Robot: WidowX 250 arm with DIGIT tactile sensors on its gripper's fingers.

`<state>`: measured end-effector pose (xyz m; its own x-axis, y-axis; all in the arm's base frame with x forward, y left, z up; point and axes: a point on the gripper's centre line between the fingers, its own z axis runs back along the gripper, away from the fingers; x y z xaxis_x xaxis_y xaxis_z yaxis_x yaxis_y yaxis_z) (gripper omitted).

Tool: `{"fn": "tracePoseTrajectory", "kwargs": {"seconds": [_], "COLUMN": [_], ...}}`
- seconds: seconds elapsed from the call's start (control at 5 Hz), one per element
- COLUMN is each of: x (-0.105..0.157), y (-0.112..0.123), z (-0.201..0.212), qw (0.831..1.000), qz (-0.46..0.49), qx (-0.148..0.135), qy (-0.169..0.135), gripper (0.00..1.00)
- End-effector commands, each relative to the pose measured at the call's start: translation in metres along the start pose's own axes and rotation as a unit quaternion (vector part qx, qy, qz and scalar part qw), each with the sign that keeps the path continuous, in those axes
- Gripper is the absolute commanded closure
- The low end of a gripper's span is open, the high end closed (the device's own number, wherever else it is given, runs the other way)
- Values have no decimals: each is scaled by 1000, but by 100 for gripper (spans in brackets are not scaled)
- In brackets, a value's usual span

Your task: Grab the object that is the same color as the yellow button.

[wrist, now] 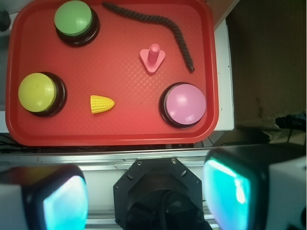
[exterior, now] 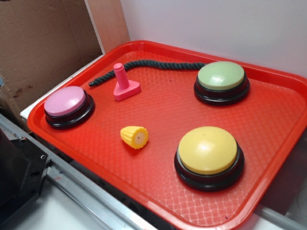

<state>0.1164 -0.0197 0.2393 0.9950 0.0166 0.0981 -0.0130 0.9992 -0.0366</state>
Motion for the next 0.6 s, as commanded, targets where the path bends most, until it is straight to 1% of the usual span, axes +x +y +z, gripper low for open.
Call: {"fn": "tracePoseTrajectory", "kwargs": {"seconds": [0.0, 0.2, 0.4], "x": [0, 15, 35], "y": [0, 4, 8], "z": [0, -8, -14], "qw": [1000, 1000, 999], "qz": [0, -3, -13], "qx": [0, 14, 20], "qy": [0, 16, 26], "gripper": [0, 0, 0]}}
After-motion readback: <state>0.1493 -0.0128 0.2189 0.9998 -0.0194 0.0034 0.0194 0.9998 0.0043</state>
